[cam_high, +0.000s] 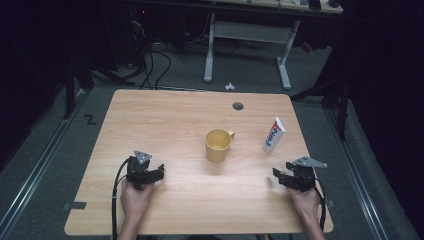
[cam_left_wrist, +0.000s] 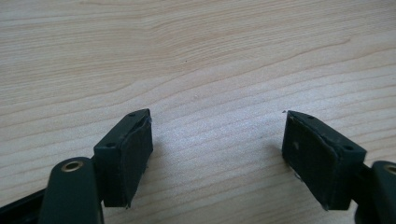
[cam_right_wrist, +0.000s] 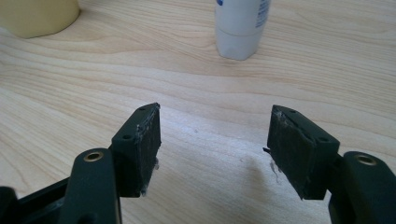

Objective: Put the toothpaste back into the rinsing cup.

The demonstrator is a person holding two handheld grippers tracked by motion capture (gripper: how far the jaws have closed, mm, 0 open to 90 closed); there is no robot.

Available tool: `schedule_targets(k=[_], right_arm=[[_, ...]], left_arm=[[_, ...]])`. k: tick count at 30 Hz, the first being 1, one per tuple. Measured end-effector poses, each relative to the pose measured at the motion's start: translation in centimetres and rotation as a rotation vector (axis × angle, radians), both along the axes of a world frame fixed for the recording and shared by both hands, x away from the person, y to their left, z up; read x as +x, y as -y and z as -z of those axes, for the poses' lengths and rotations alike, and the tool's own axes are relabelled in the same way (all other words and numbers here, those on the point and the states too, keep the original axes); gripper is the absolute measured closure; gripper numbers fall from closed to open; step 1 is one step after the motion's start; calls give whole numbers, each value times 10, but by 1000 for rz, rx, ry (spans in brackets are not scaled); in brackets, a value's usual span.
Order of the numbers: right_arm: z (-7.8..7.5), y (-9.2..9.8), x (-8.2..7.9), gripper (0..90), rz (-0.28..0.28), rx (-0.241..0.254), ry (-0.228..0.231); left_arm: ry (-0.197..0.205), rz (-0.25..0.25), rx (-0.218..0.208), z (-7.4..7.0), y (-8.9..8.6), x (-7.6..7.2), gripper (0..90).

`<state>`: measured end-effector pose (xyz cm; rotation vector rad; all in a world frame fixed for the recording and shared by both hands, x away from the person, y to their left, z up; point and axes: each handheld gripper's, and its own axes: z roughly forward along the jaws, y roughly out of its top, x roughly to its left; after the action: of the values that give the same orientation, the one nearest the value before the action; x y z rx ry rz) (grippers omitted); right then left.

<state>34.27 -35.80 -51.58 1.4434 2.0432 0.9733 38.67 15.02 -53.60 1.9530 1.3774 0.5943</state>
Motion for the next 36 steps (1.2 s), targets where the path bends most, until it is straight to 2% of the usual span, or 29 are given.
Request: schedule_targets(k=[8, 10, 20, 23, 27, 36], right_arm=[[-2, -8, -3, 331, -10, -11, -3], [-4, -14, -3, 319, -15, -59, 6], [-12, -22, 1, 303, -37, -62, 22], [-17, -23, 3, 321, -32, -77, 50], [-23, -25, 5, 342, -27, -72, 73], [-32, -25, 12, 417, -15, -75, 93]], left_arm=[[0, 3, -1, 0, 0, 0, 247], [0, 6, -1, 0, 0, 0, 247], [0, 6, -1, 0, 0, 0, 247], [0, 7, -1, 0, 0, 0, 247], [0, 7, -1, 0, 0, 0, 246], [0, 8, -2, 0, 1, -1, 245]])
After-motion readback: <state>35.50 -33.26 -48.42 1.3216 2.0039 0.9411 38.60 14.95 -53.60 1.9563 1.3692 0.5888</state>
